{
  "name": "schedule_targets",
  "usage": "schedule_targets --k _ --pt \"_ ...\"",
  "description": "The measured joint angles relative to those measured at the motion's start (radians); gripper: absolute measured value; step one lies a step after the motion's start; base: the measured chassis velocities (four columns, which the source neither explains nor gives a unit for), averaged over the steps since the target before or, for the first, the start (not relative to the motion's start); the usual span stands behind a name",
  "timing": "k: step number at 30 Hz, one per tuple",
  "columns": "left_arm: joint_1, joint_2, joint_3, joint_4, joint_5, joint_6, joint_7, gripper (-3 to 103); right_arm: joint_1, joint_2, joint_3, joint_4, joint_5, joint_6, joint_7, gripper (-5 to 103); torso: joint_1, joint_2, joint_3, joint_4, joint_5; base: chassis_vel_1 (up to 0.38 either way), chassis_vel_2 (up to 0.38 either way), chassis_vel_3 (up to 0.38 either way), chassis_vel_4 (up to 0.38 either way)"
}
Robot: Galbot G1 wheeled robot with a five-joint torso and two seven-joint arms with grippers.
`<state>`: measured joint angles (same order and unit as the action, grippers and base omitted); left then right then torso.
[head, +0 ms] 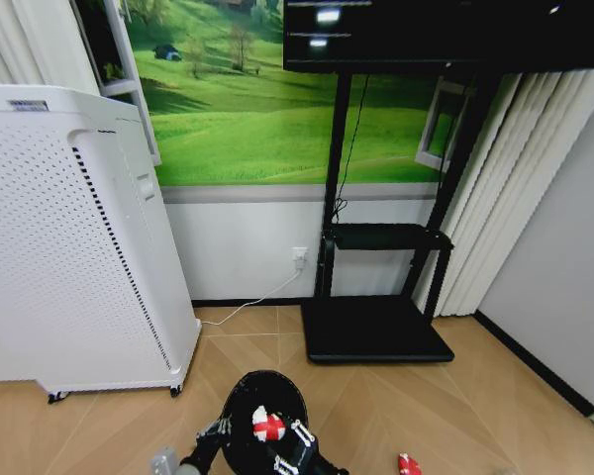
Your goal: Pick up the trash bin and place the garbage on the floor into it.
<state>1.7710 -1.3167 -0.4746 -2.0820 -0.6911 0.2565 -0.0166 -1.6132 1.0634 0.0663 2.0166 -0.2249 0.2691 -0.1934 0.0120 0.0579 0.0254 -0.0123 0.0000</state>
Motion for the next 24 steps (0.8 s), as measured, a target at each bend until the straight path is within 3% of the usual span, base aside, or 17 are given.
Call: schedule_targets --k 9,14,18,24 --pt "0.005 -0.050 -0.018 0.014 -0.002 -0.004 -0.020 4 -0.025 0.005 0.027 0.017 0.019 0.009 0.036 99 0.000 0.000 0.000 0.0000 0.0000 0.000 0.000 0.000 0.000" --pt "-0.004 -0.059 -0.099 0.000 -0.090 -0.013 -0.064 4 -0.054 -0.023 0.106 0.019 0.037 0.044 0.144 100 0.000 0.000 0.000 0.0000 0.0000 0.000 0.000 0.000 0.000" --pt "-0.020 -0.043 -0.161 -0.007 -0.127 -0.014 -0.072 4 -0.061 -0.029 0.139 0.008 0.053 0.085 0.163 100 0.000 0.000 0.000 0.0000 0.0000 0.000 0.000 0.000 0.000" --pt "-0.032 -0.013 -0.247 -0.023 -0.199 -0.012 -0.087 4 -0.057 0.006 0.133 -0.014 0.057 0.087 0.190 100 0.000 0.000 0.000 0.0000 0.0000 0.000 0.000 0.000 0.000"
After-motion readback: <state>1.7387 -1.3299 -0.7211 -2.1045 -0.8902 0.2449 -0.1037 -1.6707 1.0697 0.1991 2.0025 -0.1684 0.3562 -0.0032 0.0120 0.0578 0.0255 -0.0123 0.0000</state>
